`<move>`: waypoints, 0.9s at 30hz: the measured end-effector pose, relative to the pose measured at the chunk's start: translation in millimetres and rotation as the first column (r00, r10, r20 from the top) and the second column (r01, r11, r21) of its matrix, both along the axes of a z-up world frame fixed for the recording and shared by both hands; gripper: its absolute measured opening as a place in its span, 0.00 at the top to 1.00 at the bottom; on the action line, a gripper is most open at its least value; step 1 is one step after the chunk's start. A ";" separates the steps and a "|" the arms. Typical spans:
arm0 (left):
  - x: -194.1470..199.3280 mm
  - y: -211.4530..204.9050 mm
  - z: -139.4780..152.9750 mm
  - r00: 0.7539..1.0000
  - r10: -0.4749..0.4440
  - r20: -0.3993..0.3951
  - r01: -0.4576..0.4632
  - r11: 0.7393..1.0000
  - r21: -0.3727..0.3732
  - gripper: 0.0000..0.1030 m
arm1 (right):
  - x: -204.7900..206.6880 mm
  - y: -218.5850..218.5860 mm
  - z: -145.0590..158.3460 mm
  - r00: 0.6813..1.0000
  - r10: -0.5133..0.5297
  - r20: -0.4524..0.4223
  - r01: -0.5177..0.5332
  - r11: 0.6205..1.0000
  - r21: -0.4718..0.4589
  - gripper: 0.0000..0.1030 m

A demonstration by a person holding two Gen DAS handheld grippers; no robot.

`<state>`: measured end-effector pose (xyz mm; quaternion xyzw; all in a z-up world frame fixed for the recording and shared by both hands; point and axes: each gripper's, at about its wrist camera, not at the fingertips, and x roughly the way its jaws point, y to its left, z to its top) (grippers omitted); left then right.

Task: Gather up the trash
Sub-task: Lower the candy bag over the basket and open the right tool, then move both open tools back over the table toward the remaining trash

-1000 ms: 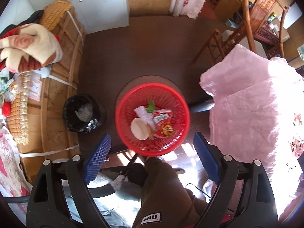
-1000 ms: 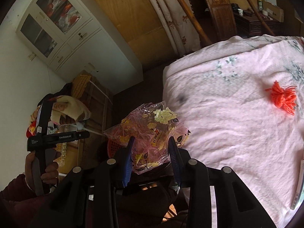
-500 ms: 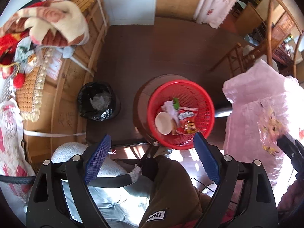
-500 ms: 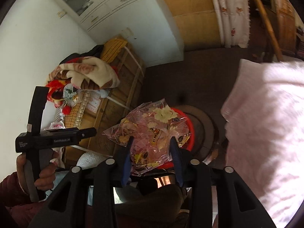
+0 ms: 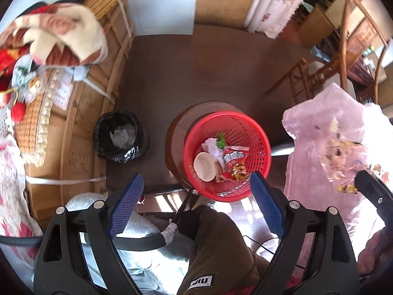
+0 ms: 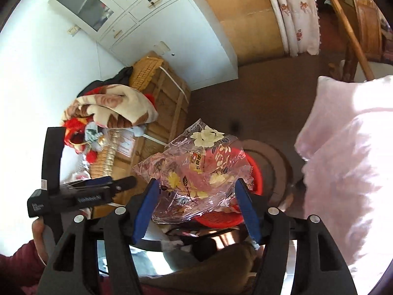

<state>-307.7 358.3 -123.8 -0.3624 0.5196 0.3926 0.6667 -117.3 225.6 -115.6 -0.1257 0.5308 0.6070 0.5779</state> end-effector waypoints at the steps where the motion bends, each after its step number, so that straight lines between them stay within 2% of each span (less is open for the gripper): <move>1: 2.6 -0.4 0.3 1.000 -0.011 -0.003 0.011 1.000 0.001 0.17 | -4.6 3.8 -2.2 1.000 0.016 0.009 -0.016 1.000 0.003 0.38; 4: 4.6 -1.6 0.8 1.000 -0.023 -0.021 0.024 1.000 0.013 0.17 | -12.7 22.5 -21.5 0.997 0.076 -0.005 -0.076 0.997 -0.029 0.37; 5: 0.8 -0.7 0.0 1.000 -0.016 -0.024 0.016 1.000 0.013 0.17 | -11.7 30.5 -31.8 0.994 0.106 -0.023 -0.107 0.992 -0.061 0.35; 7: -4.9 2.4 -4.0 1.000 0.011 -0.023 -0.011 1.000 -0.003 0.17 | -18.3 44.5 -53.4 0.991 0.132 -0.007 -0.131 0.981 -0.142 0.35; 8: -9.0 5.3 -5.5 0.999 0.026 -0.019 -0.026 1.000 -0.013 0.17 | -19.6 46.9 -56.9 0.991 0.135 -0.009 -0.135 0.980 -0.149 0.35; 9: -13.2 8.3 -6.6 0.999 0.042 -0.015 -0.042 0.999 -0.018 0.17 | -20.9 48.0 -55.7 0.990 0.140 -0.022 -0.141 0.980 -0.138 0.34; 11: -19.5 13.0 -8.7 0.998 0.067 -0.011 -0.067 0.997 -0.023 0.17 | -21.6 48.0 -48.4 0.989 0.150 -0.014 -0.150 0.982 -0.111 0.24; 14: -22.8 18.1 -11.4 0.997 0.078 -0.004 -0.079 0.996 -0.034 0.17 | -18.6 44.7 -38.6 0.988 0.151 0.030 -0.148 0.985 -0.092 0.23; 22: 0.2 19.8 -9.9 0.999 0.008 0.037 -0.007 1.000 -0.027 0.17 | 11.3 -6.3 -14.1 0.998 -0.016 0.065 0.021 0.997 -0.072 0.23; 27: 34.8 12.7 -5.9 0.995 -0.081 0.061 0.083 0.996 -0.020 0.17 | 37.6 -53.6 -3.4 0.981 -0.175 0.078 0.180 0.982 -0.061 0.23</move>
